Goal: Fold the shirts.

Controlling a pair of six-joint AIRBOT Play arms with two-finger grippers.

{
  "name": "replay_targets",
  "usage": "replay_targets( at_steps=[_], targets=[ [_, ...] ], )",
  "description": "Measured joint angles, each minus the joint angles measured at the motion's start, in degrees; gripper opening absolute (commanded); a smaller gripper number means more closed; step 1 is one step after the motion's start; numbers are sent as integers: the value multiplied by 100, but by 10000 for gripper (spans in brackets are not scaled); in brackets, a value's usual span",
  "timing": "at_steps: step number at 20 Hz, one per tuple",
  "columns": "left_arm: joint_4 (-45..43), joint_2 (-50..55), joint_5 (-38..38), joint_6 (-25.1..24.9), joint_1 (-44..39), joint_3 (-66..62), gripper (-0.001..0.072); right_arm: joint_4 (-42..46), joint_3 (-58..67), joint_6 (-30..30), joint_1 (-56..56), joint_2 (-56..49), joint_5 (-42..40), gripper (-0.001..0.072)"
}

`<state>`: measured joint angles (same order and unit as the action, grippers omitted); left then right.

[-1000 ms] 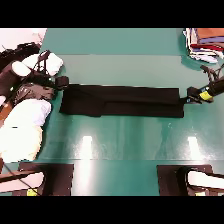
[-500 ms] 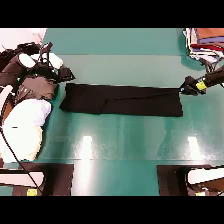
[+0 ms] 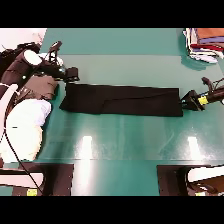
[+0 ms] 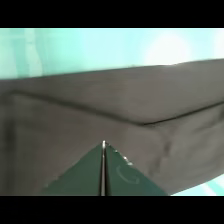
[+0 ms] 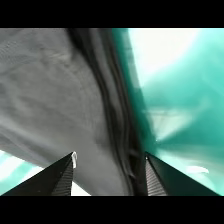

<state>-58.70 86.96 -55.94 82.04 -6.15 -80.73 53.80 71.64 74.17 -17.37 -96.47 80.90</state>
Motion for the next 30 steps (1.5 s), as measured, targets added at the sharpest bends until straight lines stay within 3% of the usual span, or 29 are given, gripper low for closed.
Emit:
replay_targets(
  at_steps=[2,3,7,16,23,30],
  targets=[
    [28,24,232,2,-295,-4,26,-164,-22,-70,111,-144,-79,89],
    [39,52,354,7,-444,-11,26,-192,13,-92,181,-188,-151,20],
    [236,446,706,37,-997,-214,26,-363,463,-151,490,-199,28,11],
    [382,1919,745,59,-2131,-1220,26,-1462,2114,-68,1523,662,487,10],
    [400,2236,625,59,-2326,-1379,26,-1631,3209,138,2492,813,455,10],
    [354,2098,560,57,-2149,-1414,25,-1672,3539,173,3176,828,127,11]
  ],
)
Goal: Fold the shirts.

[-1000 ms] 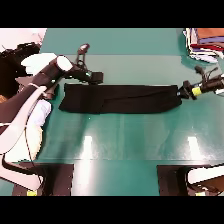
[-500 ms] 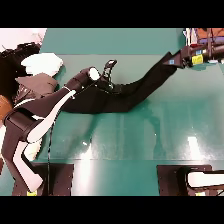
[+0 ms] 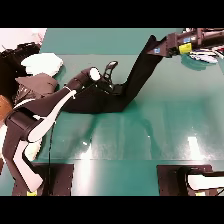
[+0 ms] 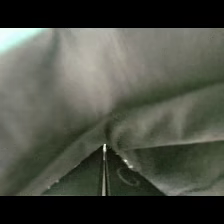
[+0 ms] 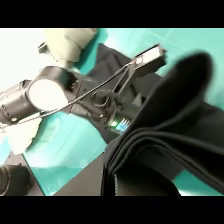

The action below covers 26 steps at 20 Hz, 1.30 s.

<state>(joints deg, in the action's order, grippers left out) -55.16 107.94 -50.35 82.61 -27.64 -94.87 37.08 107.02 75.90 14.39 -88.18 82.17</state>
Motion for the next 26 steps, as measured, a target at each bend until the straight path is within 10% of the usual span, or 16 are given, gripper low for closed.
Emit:
replay_targets(
  at_steps=[9,13,24,26],
  targets=[
    [-737,-1888,-444,-22,2013,-24,27,-24,39,-376,1891,-605,-1705,16],
    [-890,-2594,-719,-44,2839,-24,26,-31,299,-647,2852,-1510,-2710,394],
    [-957,-2955,-1408,-59,3370,-24,27,339,-798,-542,2118,-1377,-2022,392],
    [-953,-2959,-1482,-59,3373,-24,27,378,-1659,-400,1624,-1010,-1982,653]
  ],
)
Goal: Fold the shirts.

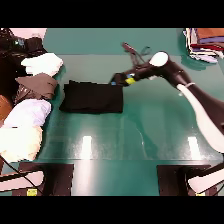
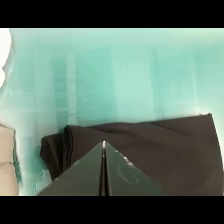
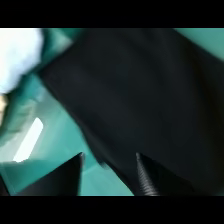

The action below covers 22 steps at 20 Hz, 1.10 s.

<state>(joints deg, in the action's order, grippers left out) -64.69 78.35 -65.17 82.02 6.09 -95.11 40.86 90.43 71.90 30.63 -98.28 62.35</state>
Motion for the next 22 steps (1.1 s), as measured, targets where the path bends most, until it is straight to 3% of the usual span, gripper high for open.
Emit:
replay_targets(
  at_steps=[2,4,5,11,12,14,15,19,22],
  targets=[
    [24,-2,-39,0,0,0,26,-11,-817,175,-444,238,-44,650],
    [50,-2,-52,0,0,0,27,-216,-1381,284,-702,304,-179,584],
    [63,-2,-63,0,0,0,27,-348,-1576,297,-772,267,-221,584],
    [79,-2,-48,2,-149,0,27,-1226,-1198,229,-396,-708,-367,573],
    [81,-2,-44,0,-192,0,27,-1338,-999,223,-289,-892,-367,477],
    [85,-2,-42,0,-299,0,27,-1449,-562,212,-63,-1283,-369,148],
    [83,-2,-42,0,-352,0,27,-1488,-369,212,17,-1423,-374,27],
    [85,-2,-48,-4,-632,0,26,-1561,203,127,164,-1615,-396,11],
    [81,-2,-46,-24,-881,0,26,-1128,374,109,-39,-1314,-387,11]
  ],
)
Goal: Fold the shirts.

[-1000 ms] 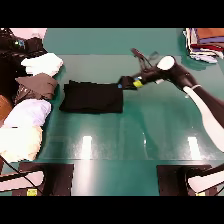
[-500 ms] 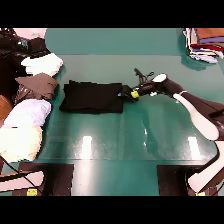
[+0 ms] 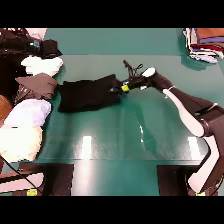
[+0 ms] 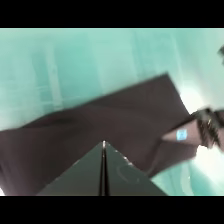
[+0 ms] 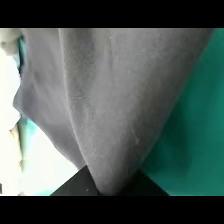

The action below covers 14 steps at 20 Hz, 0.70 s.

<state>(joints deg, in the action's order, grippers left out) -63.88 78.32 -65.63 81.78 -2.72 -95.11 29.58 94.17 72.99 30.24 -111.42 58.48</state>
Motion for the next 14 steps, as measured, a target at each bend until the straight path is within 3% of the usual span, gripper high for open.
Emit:
replay_targets(
  at_steps=[7,14],
  targets=[
    [2,0,-2,-28,-400,0,26,1460,-953,326,-1733,1884,-55,12],
    [0,0,-2,4,-448,0,26,2282,-2809,612,-5066,3991,-295,11]
  ],
)
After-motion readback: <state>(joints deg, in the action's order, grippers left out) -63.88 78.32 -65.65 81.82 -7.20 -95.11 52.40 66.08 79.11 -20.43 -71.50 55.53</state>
